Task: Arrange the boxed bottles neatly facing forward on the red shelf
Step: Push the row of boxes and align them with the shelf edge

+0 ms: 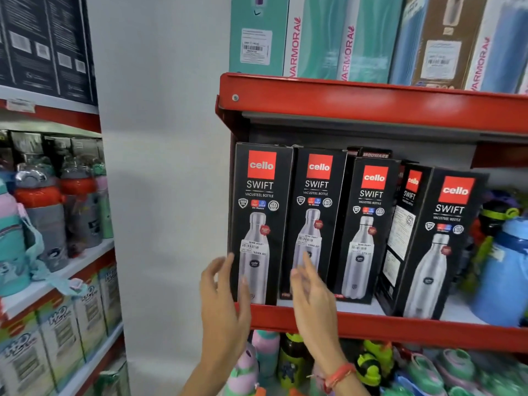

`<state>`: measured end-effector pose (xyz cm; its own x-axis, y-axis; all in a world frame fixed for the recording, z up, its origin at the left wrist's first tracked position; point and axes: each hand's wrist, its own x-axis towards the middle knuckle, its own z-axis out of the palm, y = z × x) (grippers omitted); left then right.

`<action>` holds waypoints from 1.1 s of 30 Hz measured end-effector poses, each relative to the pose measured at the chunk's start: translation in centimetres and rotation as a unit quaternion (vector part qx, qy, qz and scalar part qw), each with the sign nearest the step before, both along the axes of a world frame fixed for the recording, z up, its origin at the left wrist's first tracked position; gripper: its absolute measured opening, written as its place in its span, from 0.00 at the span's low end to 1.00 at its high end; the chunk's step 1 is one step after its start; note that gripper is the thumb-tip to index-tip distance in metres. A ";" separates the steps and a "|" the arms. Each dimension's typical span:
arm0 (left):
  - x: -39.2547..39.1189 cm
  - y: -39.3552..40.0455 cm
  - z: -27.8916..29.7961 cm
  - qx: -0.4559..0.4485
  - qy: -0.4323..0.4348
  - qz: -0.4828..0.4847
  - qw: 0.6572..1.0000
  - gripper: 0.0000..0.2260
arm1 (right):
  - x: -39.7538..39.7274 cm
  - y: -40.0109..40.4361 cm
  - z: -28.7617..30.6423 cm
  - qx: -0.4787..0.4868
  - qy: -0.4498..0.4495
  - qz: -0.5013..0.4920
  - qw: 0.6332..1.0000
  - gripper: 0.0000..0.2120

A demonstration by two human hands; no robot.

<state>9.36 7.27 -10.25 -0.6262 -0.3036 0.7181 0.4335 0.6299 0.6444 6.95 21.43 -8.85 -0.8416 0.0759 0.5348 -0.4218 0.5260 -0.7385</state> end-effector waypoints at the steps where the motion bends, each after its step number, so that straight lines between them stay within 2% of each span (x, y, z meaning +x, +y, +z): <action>1: 0.0 1.3 -0.2 -0.008 0.024 -0.012 1.000 0.17 | -0.3 0.9 -0.1 -0.012 0.015 -0.017 1.000 0.25; 3: -0.3 4.5 -0.6 -0.038 -0.011 -0.095 0.995 0.17 | -1.2 2.8 -0.2 -0.015 0.008 -0.034 0.999 0.25; 5: -1.3 7.6 -1.1 -0.032 -0.098 -0.177 0.979 0.21 | -2.2 4.5 -0.5 -0.005 -0.018 -0.037 0.999 0.25; 7: -2.6 9.7 -1.0 0.024 -0.168 -0.201 0.965 0.27 | -3.0 5.7 -0.6 0.005 -0.036 -0.029 0.999 0.25; 9: -3.6 10.7 -0.6 0.085 -0.190 -0.186 0.960 0.29 | -3.5 6.4 -0.6 0.020 -0.053 -0.009 0.998 0.26; 16: -3.2 11.2 0.1 0.087 -0.202 -0.089 0.971 0.27 | -2.8 7.0 -0.8 0.042 -0.062 0.035 0.997 0.26; 26: 0.3 10.6 -0.3 0.061 -0.168 -0.069 0.981 0.29 | 0.6 8.6 -1.5 0.054 -0.031 0.033 0.998 0.25; 29: 0.9 11.7 -0.1 0.013 -0.102 -0.010 0.995 0.23 | 0.5 9.6 -1.2 0.010 -0.017 0.004 1.000 0.25; 31: 0.9 13.2 0.0 -0.029 -0.057 -0.040 0.997 0.17 | -0.1 11.1 -1.2 -0.013 -0.022 -0.037 0.999 0.26; 33: 0.3 15.1 0.3 -0.031 -0.103 -0.142 0.984 0.18 | -1.0 12.8 -1.3 -0.013 -0.040 -0.062 0.997 0.26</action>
<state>9.68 22.37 -9.98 -0.8139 -0.0558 0.5783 0.4611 0.5434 0.7015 5.93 34.27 -10.19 -0.8651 0.1948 0.4623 -0.2939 0.5499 -0.7818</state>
